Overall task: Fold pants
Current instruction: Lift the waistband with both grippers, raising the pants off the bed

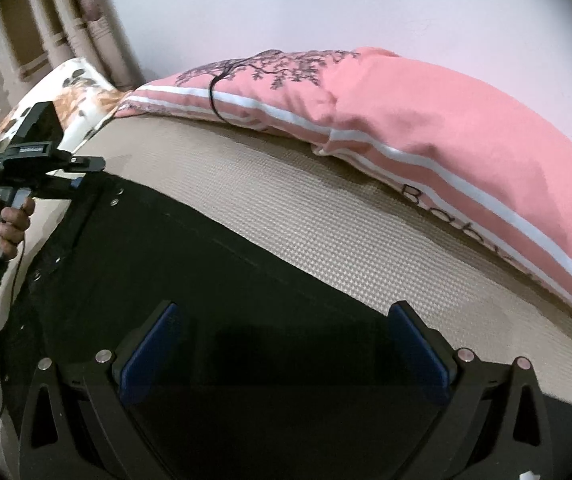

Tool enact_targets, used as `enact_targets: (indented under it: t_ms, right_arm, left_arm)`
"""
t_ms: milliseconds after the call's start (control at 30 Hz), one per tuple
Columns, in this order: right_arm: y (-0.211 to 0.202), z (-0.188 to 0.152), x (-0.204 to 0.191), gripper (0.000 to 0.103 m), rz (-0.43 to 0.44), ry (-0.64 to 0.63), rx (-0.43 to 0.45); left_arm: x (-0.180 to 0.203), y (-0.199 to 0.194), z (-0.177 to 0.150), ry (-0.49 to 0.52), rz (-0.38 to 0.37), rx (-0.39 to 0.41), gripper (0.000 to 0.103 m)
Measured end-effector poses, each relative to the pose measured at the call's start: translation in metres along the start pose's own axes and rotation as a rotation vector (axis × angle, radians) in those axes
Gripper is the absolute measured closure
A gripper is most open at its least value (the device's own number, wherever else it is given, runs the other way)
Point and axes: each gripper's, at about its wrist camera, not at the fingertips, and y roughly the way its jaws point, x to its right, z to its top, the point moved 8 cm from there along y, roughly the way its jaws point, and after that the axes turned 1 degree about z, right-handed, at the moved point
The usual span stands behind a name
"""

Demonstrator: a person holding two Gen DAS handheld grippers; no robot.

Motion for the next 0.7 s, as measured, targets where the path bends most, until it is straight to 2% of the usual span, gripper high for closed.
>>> enact_targets:
  t_ms: [33, 67, 100, 133, 200, 267, 467, 600, 700]
  right_arm:
    - [0.000, 0.002, 0.000, 0.000, 0.008, -0.017, -0.010]
    - [0.001, 0.004, -0.001, 0.000, 0.012, -0.031, -0.017]
    - [0.001, 0.007, -0.002, 0.000, 0.024, -0.048, -0.027]
    - [0.001, 0.009, -0.003, 0.000, 0.036, -0.059, -0.035]
    - [0.003, 0.012, -0.007, 0.000, 0.064, -0.089, -0.057]
    - [0.005, 0.014, -0.009, 0.001, 0.095, -0.111, -0.081]
    - [0.011, 0.029, -0.026, 0.009, 0.237, -0.206, -0.171]
    - [0.019, 0.034, -0.046, 0.012, 0.346, -0.309, -0.267]
    - [0.027, 0.038, -0.059, 0.021, 0.425, -0.333, -0.318]
  left_arm:
    - [0.000, -0.002, -0.001, 0.008, 0.010, 0.016, 0.070]
    - [-0.003, -0.005, -0.002, 0.004, 0.013, 0.029, 0.077]
    - [-0.004, -0.009, -0.002, -0.008, -0.011, 0.046, 0.088]
    - [-0.006, -0.017, -0.003, -0.025, -0.055, 0.066, 0.094]
    - [-0.005, -0.035, -0.005, -0.061, -0.166, 0.105, 0.094]
    - [0.004, -0.052, -0.010, -0.034, -0.225, 0.145, 0.094]
    - [0.043, -0.083, -0.030, 0.120, -0.269, 0.204, 0.095]
    - [0.051, -0.098, -0.032, 0.142, -0.277, 0.225, 0.095]
    - [0.052, -0.105, -0.034, 0.132, -0.275, 0.243, 0.095]
